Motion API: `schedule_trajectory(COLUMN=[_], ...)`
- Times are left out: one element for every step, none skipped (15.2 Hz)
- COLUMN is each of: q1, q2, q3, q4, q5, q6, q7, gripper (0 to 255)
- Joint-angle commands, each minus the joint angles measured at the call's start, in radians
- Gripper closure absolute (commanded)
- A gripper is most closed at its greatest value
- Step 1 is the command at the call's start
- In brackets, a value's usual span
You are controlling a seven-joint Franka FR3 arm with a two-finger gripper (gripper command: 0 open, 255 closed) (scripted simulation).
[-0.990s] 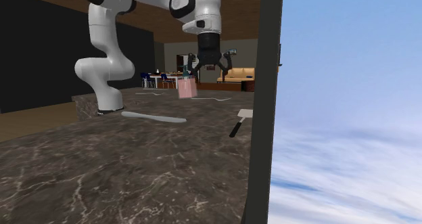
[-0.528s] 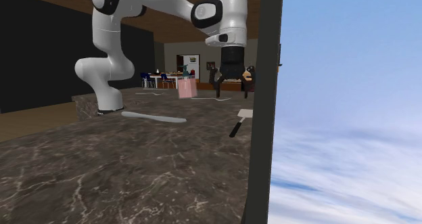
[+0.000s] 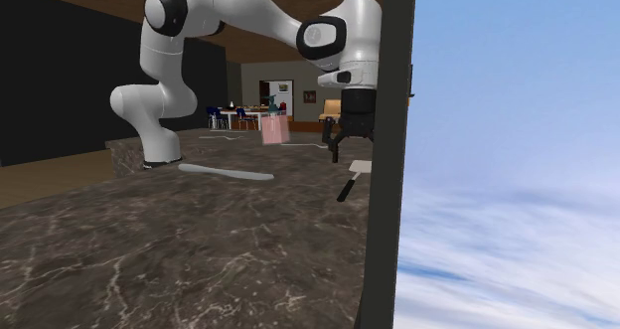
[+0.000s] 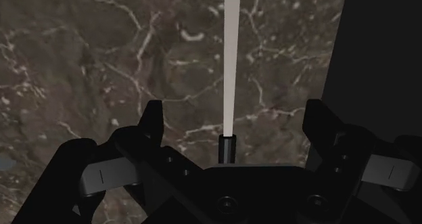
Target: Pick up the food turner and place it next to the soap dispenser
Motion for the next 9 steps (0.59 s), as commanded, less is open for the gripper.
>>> schedule_trajectory(q1=[0.000, 0.000, 0.000, 0.000, 0.000, 0.000, 0.000, 0.000, 0.000], q2=[0.010, 0.018, 0.018, 0.018, 0.018, 0.018, 0.018, 0.018, 0.018], q3=[-0.003, -0.006, -0.006, -0.006, -0.006, -0.006, -0.006, -0.006, -0.006], q4=[-0.015, -0.023, -0.023, -0.023, -0.023, -0.023, -0.023, -0.023, -0.023], q5=[-0.005, -0.009, -0.009, -0.009, -0.009, -0.009, -0.009, -0.009, -0.009], q6=[0.024, 0.040, 0.041, 0.040, 0.040, 0.040, 0.040, 0.040, 0.040], q7=[0.005, 0.008, 0.007, 0.008, 0.008, 0.008, 0.008, 0.008, 0.008], gripper=[0, 0, 0, 0, 0, 0, 0, 0, 0])
